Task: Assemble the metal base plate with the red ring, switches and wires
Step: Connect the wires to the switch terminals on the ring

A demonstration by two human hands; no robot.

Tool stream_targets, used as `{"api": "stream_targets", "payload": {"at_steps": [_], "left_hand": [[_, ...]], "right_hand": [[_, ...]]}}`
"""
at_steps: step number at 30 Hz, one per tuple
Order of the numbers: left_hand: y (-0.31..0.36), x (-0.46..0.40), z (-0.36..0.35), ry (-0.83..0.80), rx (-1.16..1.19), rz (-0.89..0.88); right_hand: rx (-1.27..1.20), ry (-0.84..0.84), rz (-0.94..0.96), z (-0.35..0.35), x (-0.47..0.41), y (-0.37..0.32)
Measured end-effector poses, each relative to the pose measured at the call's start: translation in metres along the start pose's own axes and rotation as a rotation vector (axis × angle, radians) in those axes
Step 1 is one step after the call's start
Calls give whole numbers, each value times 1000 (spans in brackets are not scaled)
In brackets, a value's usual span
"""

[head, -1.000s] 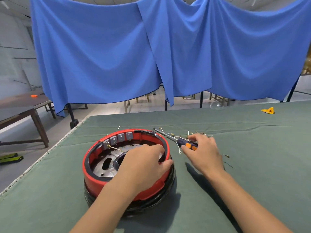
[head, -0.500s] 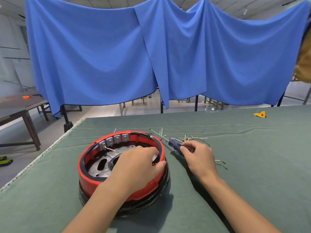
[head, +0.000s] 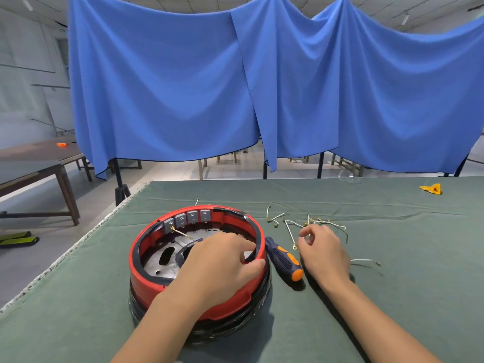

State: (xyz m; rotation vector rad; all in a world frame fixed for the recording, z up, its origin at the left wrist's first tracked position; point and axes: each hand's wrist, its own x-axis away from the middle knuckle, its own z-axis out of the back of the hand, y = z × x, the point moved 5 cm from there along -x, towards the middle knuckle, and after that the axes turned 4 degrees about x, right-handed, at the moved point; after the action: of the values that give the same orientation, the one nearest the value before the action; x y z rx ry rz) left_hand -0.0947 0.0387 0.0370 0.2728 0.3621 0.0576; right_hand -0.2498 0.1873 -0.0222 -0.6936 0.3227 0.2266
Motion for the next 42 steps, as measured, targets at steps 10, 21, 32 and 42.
{"api": "stream_targets", "payload": {"at_steps": [10, 21, 32, 42], "left_hand": [[-3, -1, 0, 5, 107, -10], [-3, 1, 0, 1, 144, -16], [-2, 5, 3, -8, 190, 47], [-13, 4, 1, 2, 419, 169]], "right_hand": [[268, -69, 34, -14, -11, -5], [-578, 30, -262, 15, -22, 11], [-818, -147, -105, 9, -2, -21], [-1059, -273, -109, 17, 6, -49]]}}
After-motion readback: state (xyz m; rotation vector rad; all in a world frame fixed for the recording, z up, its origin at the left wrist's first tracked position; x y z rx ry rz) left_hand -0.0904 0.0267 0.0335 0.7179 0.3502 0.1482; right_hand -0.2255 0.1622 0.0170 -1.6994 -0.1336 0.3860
